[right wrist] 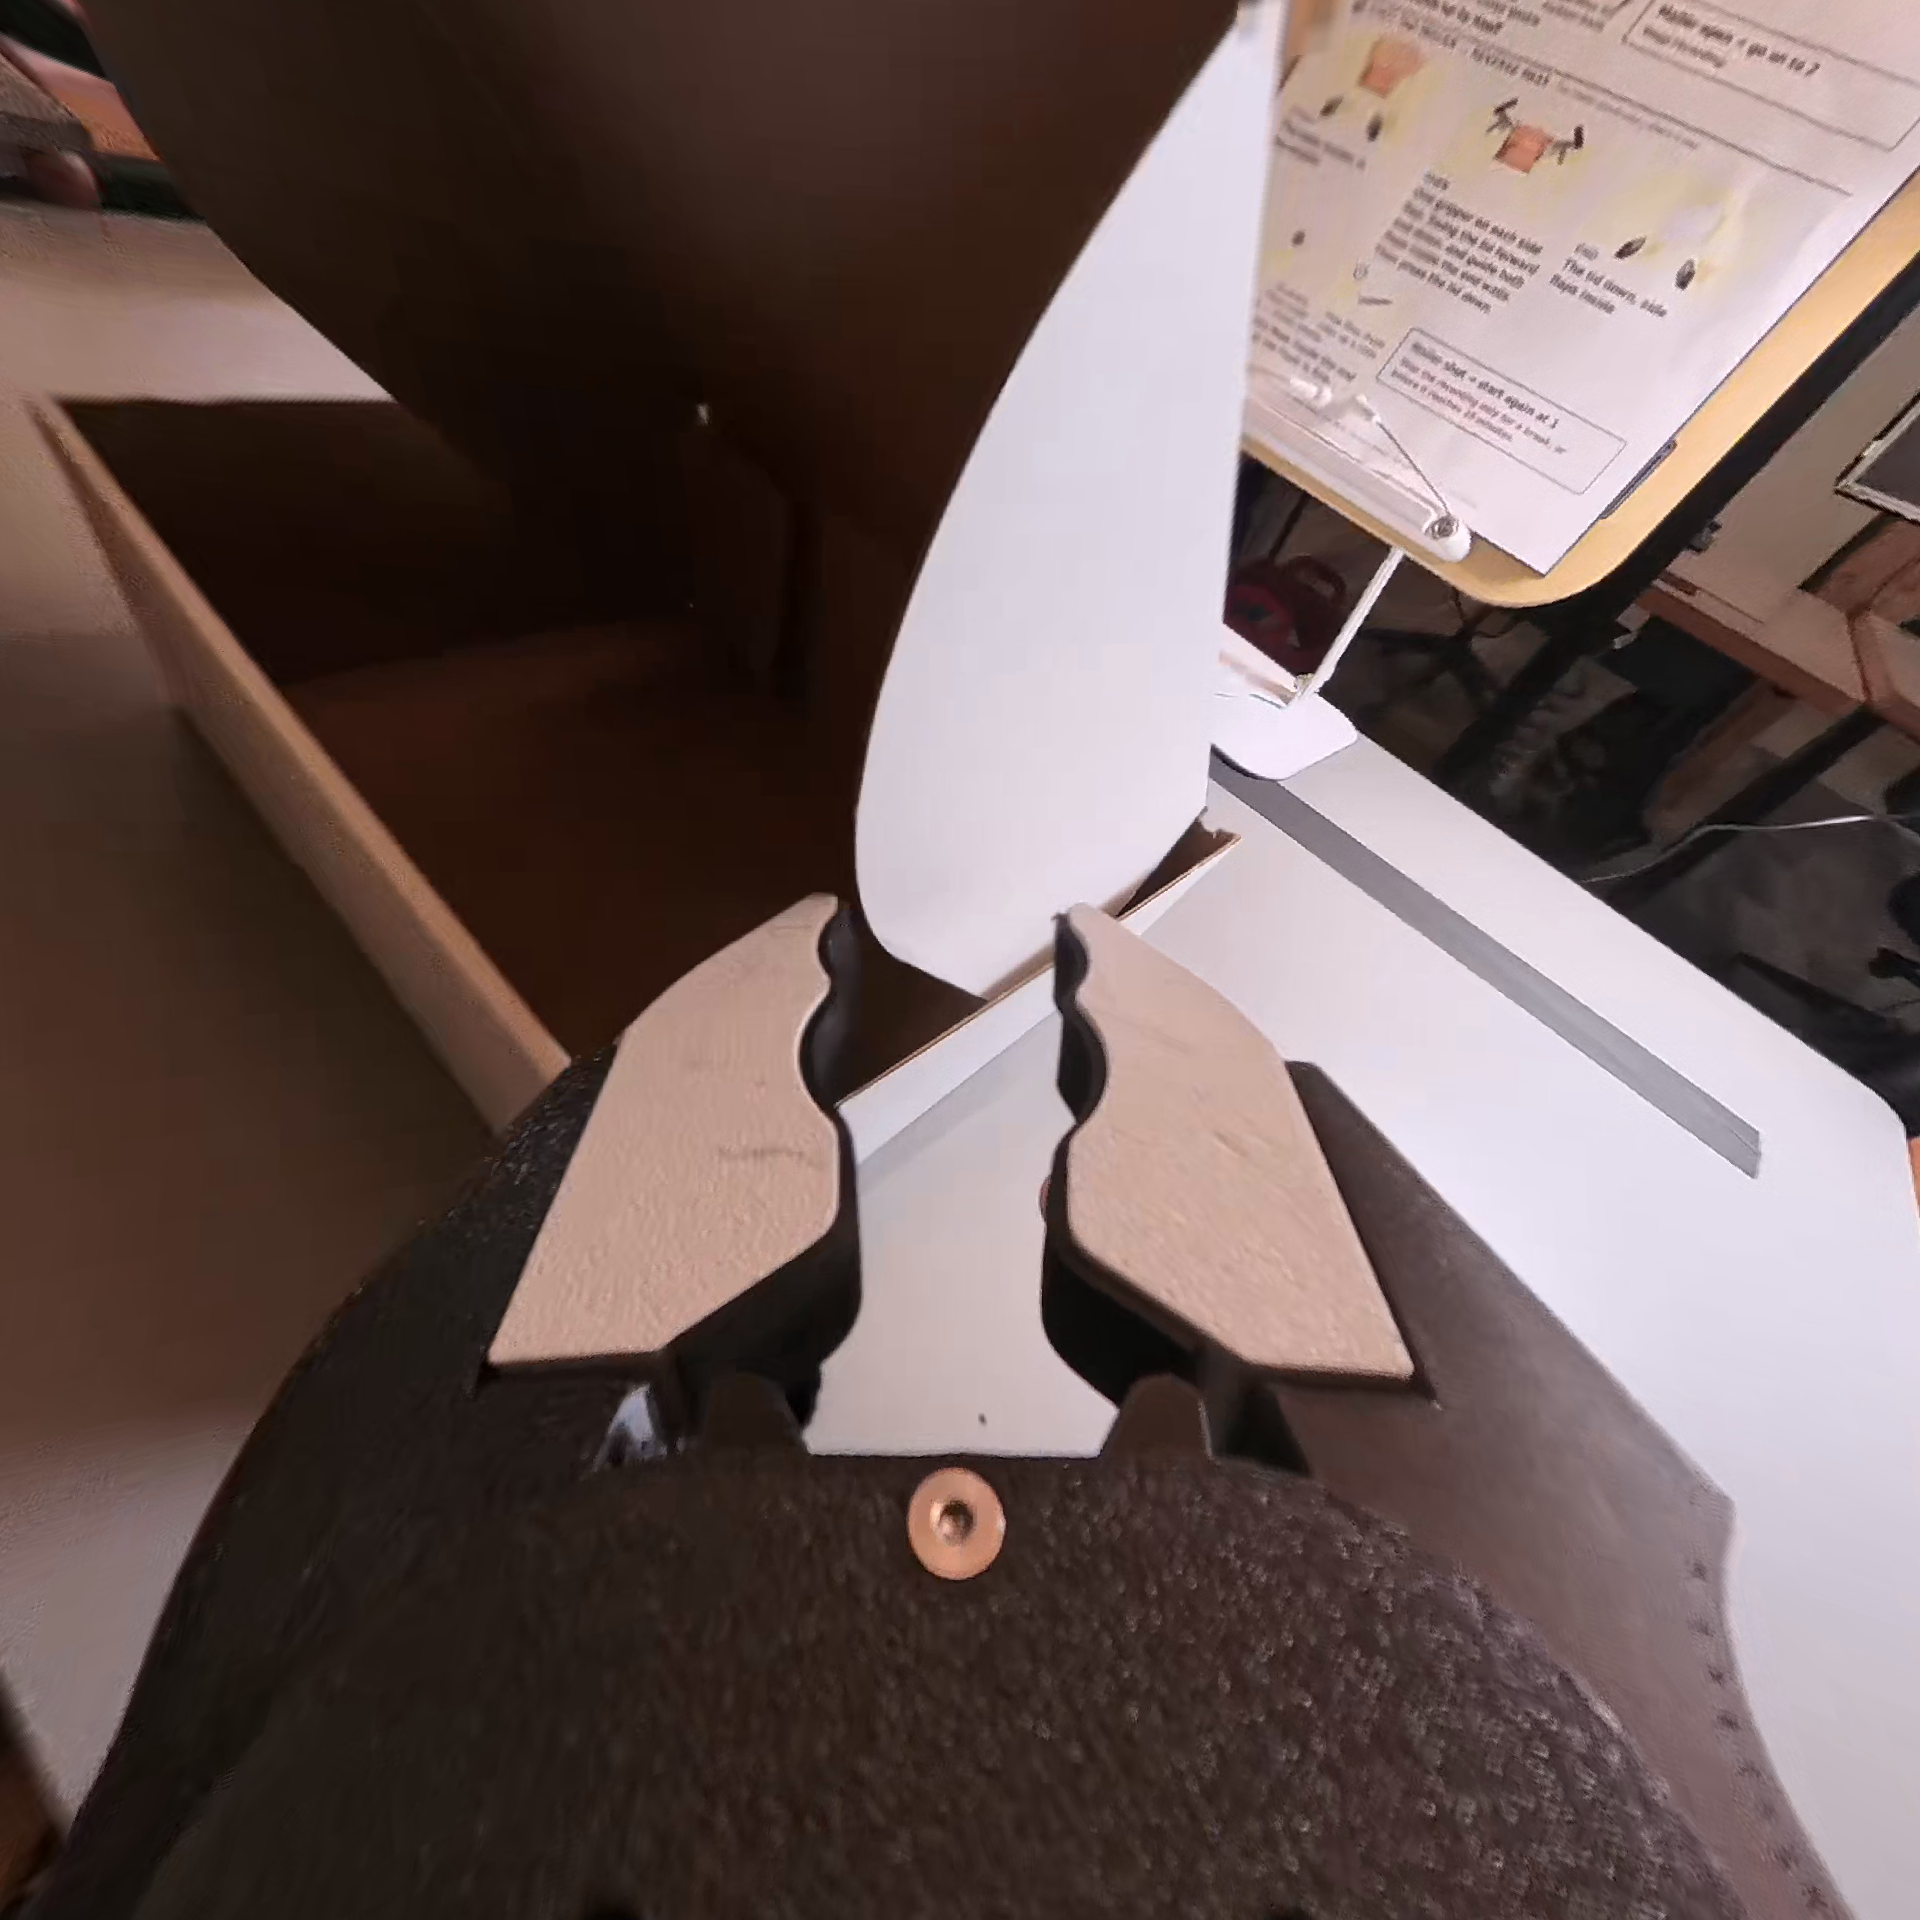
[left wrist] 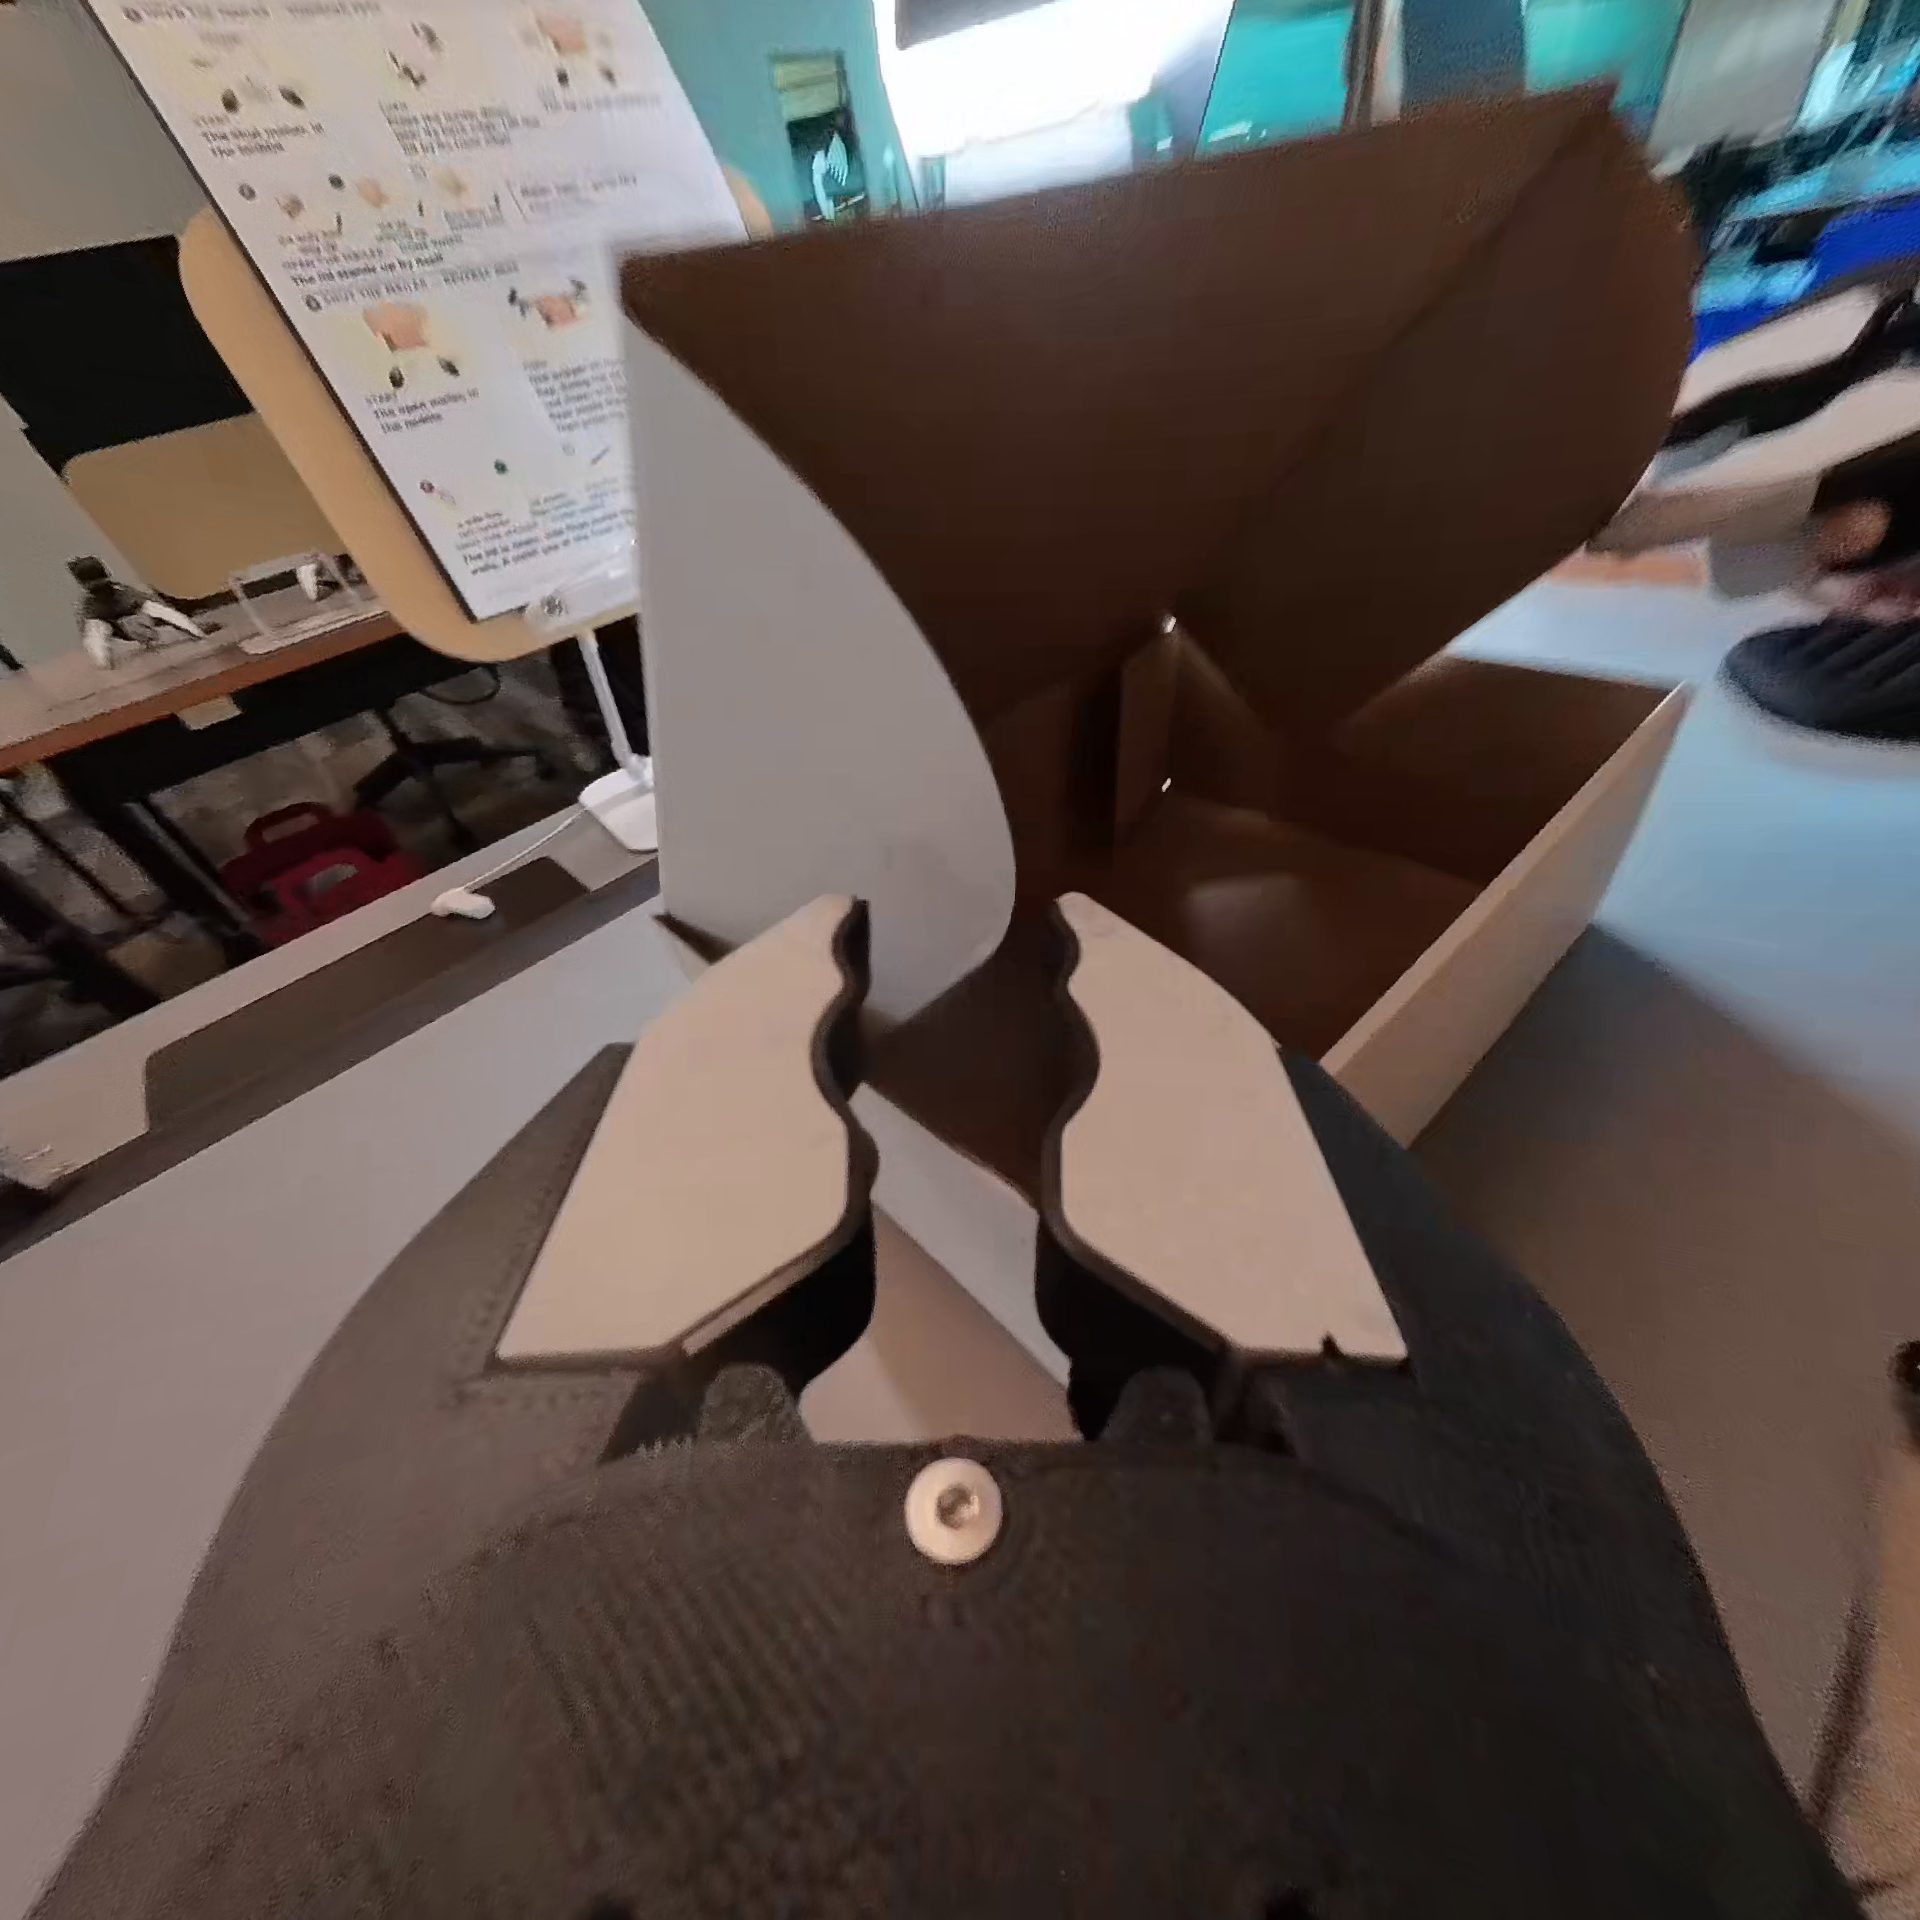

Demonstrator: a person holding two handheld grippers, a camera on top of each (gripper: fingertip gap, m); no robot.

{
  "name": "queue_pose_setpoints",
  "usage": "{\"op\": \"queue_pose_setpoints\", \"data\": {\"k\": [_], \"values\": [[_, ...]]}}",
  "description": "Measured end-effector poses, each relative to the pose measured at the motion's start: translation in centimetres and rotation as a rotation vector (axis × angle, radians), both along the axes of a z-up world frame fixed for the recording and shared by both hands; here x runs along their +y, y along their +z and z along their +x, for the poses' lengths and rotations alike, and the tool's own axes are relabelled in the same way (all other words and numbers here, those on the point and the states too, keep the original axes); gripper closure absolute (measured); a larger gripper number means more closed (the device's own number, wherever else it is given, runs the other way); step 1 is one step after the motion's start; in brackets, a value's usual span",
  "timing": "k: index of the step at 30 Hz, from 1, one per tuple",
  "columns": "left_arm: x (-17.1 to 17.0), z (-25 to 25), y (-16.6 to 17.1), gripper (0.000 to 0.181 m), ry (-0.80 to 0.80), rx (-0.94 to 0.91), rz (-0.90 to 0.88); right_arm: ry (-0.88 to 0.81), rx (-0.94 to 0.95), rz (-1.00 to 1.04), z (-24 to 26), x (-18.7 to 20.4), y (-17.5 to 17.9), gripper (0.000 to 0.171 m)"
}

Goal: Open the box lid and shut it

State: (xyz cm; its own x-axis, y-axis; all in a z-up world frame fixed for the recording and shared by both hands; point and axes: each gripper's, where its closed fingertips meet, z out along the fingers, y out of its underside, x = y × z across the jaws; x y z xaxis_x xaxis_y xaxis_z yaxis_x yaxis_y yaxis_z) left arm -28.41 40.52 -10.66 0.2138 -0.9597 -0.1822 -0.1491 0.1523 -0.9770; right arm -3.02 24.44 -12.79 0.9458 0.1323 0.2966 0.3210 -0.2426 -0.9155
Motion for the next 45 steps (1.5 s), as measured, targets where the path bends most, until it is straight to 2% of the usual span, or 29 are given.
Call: {"op": "queue_pose_setpoints", "data": {"k": [2, 4, 7, 9, 10, 11, 13, 17, 21, 23, 24, 26, 29, 32, 35, 37, 40, 42, 43, 45], "values": [[-0.2, -0.6, 2.5, 0.133, -0.026, -0.039, -0.07, 0.023, 0.051, 0.008, -0.3, -0.9, 1.9, 0.124], [-0.3, -0.6, 5.0, 0.126, -0.021, -0.07, -0.084, 0.039, 0.098, 0.034, -0.7, -1.3, 4.5, 0.113], [1.1, 0.7, 6.2, 0.123, 0.074, -0.033, -0.018, 0.001, 0.063, 0.098, -0.3, -1.0, 8.2, 0.107], [1.9, 1.9, 6.0, 0.133, 0.116, -0.003, 0.001, -0.061, 0.024, 0.088, 0.6, 0.2, 8.9, 0.109], [2.2, 2.3, 5.7, 0.151, 0.128, 0.007, 0.02, -0.078, 0.026, 0.054, 0.8, 0.9, 8.4, 0.113], [2.6, 2.5, 5.5, 0.155, 0.163, 0.015, 0.064, -0.07, 0.042, 0.005, 0.4, 1.5, 7.4, 0.121], [3.5, 2.1, 4.5, 0.169, 0.242, 0.068, 0.178, -0.064, 0.055, -0.05, -0.3, 2.2, 5.3, 0.152], [2.3, 1.5, 0.7, 0.166, 0.202, 0.148, 0.264, -0.111, -0.018, -0.081, 0.0, 1.7, 1.3, 0.157], [1.3, 1.6, -4.5, 0.162, 0.102, 0.296, 0.139, -0.101, -0.015, -0.226, -0.3, 1.1, -3.7, 0.153], [0.9, 1.8, -6.8, 0.161, 0.067, 0.35, 0.062, -0.098, -0.009, -0.252, -0.2, 1.1, -5.0, 0.143], [0.7, 1.7, -6.7, 0.158, 0.062, 0.315, 0.06, -0.076, 0.008, -0.232, -0.4, 1.0, -4.8, 0.137], [0.3, 1.3, -6.0, 0.139, 0.03, 0.266, 0.051, -0.032, 0.055, -0.212, -0.7, 0.3, -4.3, 0.124], [0.7, 0.2, -3.1, 0.128, 0.016, 0.186, 0.111, 0.031, 0.029, -0.122, -0.6, -0.6, -1.8, 0.106], [0.5, 0.3, 0.8, 0.119, -0.048, 0.187, 0.267, 0.094, -0.175, -0.08, -1.2, -0.8, 1.3, 0.092], [-0.5, 1.9, 1.4, 0.107, -0.197, 0.35, 0.387, 0.182, -0.417, -0.174, -2.4, 0.0, 1.7, 0.084], [-0.5, 2.9, -0.8, 0.106, -0.284, 0.495, 0.419, 0.237, -0.534, -0.281, -2.7, 0.4, 0.1, 0.083], [-0.6, 2.8, -5.9, 0.112, -0.353, 0.705, 0.462, 0.274, -0.619, -0.436, -2.2, 0.2, -3.8, 0.088], [-0.8, 2.6, -8.7, 0.118, -0.358, 0.769, 0.505, 0.29, -0.635, -0.503, -1.9, -0.2, -6.7, 0.092], [-0.8, 2.8, -9.6, 0.115, -0.337, 0.767, 0.529, 0.282, -0.656, -0.516, -1.7, -0.2, -7.9, 0.088], [-0.5, 3.2, -9.5, 0.124, -0.289, 0.742, 0.566, 0.248, -0.753, -0.464, -1.1, 0.5, -8.1, 0.091]]}}
